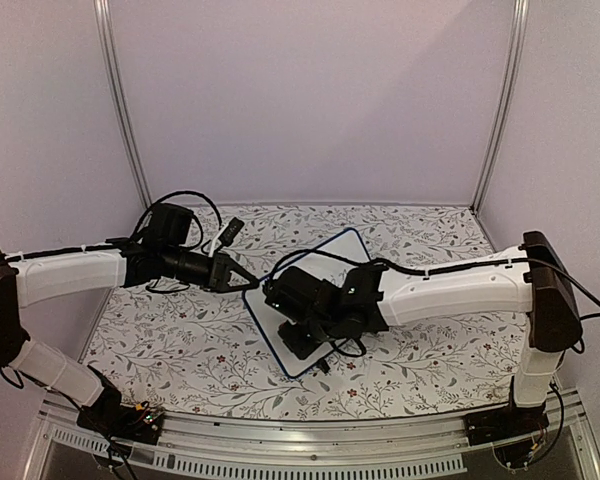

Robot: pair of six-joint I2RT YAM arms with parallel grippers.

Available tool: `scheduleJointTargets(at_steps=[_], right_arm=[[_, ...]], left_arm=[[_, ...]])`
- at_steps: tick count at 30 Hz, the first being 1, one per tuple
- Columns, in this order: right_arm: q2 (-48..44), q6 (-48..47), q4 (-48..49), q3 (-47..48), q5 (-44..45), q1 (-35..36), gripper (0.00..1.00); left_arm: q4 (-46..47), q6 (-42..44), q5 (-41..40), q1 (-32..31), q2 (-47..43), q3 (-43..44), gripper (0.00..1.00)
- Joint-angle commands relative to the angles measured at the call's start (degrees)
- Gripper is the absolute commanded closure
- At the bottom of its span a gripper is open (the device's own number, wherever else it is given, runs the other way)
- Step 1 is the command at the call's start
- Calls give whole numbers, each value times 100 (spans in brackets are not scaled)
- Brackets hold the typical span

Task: Erase the whiteboard
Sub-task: Erase the whiteboard at the center of the board.

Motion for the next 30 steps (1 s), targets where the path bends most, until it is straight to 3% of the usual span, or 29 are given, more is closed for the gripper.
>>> scheduleJointTargets(at_steps=[1, 7, 12, 26, 30], right_arm=[[299, -163, -286, 552, 277, -140, 80], [510, -463, -436, 1275, 454, -339, 80], [491, -557, -421, 1279, 466, -401, 79], [-210, -5, -60, -558, 113, -409, 80], [-276, -27, -34, -507, 211, -417, 80]], left_arm=[[110, -133, 1, -34, -40, -58, 100], [108, -124, 7, -32, -41, -69, 100], [95, -117, 2, -36, -37, -61, 100], [113, -120, -8, -33, -23, -60, 100], [127, -140, 32, -33, 23, -50, 100]])
